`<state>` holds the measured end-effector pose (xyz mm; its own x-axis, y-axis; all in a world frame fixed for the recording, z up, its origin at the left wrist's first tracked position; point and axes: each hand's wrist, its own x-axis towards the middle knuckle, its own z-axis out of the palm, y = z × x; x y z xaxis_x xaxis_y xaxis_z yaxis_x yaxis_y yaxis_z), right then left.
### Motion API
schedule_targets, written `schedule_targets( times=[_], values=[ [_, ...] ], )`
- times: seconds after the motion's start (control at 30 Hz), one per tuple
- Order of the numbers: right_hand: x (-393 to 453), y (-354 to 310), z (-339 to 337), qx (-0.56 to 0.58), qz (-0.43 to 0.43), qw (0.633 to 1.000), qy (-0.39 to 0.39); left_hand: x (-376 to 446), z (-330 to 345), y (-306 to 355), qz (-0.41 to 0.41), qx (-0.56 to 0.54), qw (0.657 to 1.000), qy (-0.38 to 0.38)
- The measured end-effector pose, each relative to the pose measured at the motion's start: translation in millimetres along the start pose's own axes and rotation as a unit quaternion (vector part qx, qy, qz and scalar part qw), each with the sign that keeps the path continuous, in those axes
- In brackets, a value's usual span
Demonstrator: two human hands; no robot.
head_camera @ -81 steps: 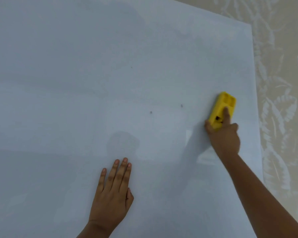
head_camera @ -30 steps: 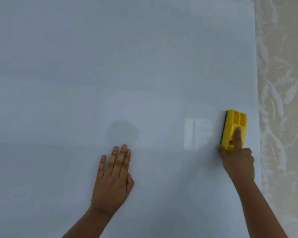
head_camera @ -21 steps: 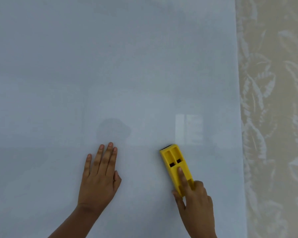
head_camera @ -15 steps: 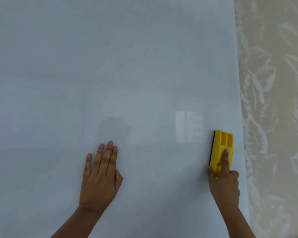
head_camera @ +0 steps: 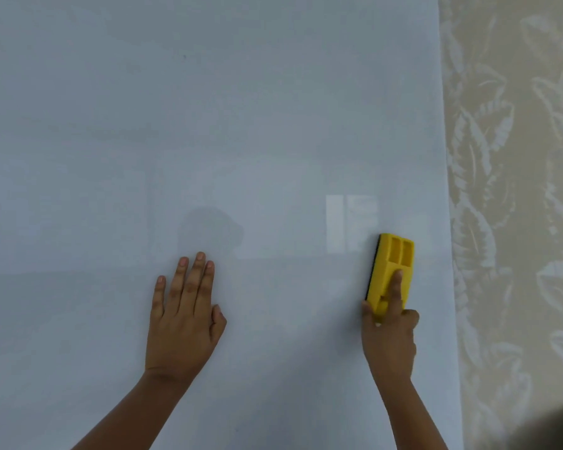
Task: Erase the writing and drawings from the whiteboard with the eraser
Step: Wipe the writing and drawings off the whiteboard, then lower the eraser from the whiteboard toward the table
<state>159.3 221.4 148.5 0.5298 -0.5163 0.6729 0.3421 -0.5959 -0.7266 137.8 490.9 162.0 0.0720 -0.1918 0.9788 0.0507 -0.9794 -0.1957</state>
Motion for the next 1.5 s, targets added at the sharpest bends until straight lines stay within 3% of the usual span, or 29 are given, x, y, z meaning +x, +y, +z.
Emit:
schedule_targets(
  times=[0.1, 0.2, 0.37, 0.5, 0.7, 0.83, 0.93, 1.2, 1.5],
  values=[
    [-39, -31, 15, 0.0, -0.166, 0.984, -0.059, 0, 4, -4, 0.031, -0.005, 0.999, 0.012],
    [-82, -40, 25, -0.078, -0.274, 0.953, -0.103, -2, 3, -8, 0.13, 0.003, 0.991, 0.009],
    [-95, -33, 20, -0.176, -0.36, 0.905, -0.144, -6, -6, -13, 0.322, 0.038, 0.946, -0.013],
    [-83, -21, 14, -0.216, -0.407, 0.874, -0.155, -7, -11, 10, 0.37, 0.052, 0.927, -0.029],
    [-59, 17, -22, -0.301, -0.426, 0.838, -0.158, -8, -10, 68, 0.347, -0.048, 0.936, -0.04],
    [-43, 54, -60, -0.35, -0.408, 0.827, -0.165, -24, -4, 129, 0.286, -0.116, 0.949, -0.058],
    [-33, 86, -98, -0.406, -0.384, 0.811, -0.173, -35, -2, 183, 0.275, -0.181, 0.941, -0.075],
    [-18, 161, -218, -0.524, -0.3, 0.776, -0.183, -44, -16, 331, 0.296, -0.302, 0.902, -0.085],
    [-34, 216, -346, -0.605, -0.23, 0.712, -0.271, -83, -71, 459, 0.324, -0.448, 0.811, -0.194]
  ],
)
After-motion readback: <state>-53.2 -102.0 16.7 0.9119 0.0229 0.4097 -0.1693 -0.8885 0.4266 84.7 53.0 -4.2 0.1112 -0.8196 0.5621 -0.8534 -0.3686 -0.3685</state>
